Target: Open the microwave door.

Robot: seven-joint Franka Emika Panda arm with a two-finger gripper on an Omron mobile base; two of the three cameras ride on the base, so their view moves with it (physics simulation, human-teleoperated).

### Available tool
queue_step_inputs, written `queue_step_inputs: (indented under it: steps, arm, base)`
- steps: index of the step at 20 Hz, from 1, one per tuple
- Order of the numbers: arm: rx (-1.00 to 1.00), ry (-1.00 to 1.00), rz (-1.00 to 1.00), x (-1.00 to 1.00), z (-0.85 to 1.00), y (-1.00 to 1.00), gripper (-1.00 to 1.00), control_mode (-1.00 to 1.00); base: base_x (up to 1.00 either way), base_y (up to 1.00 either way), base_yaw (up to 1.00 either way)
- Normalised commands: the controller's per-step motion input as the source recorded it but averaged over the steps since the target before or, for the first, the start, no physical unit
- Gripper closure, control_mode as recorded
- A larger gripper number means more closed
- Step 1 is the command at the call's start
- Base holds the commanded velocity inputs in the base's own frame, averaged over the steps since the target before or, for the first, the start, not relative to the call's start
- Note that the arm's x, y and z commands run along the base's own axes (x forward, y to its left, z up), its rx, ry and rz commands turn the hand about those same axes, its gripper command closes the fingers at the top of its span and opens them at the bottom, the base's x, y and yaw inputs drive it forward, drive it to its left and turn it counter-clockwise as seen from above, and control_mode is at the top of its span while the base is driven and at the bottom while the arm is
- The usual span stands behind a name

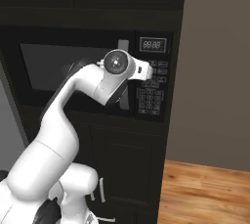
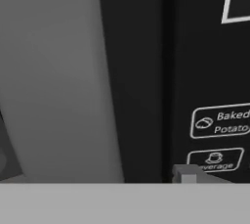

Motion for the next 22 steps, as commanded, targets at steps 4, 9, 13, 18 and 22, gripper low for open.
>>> queue_step_inputs:
  steps: [4, 9, 13, 18, 22]
  arm:
    - [0.00, -0.11, 0.01, 0.85, -0.56, 0.09, -1.00, -1.00]
    - [0.00, -0.18, 0.00, 0.19, -0.34, 0.01, 1.00, -1.00]
    - [0.00, -0.18, 0.05, -0.58, -0.03, 0.00, 1.00, -1.00]
    - [0.00, -0.03, 0.23, -1.00, 0.04, 0.00, 1.00, -1.00]
    - [-0.01, 0.00, 0.33, -1.00, 0.06, 0.00, 1.00, -1.00]
  base:
    - [0.00, 0.00, 0.00]
    - [0.00, 0.00, 0.00]
    - [0.00, 0.00, 0.00]
    - [0.00, 0.00, 0.00]
    - [0.00, 0.00, 0.00]
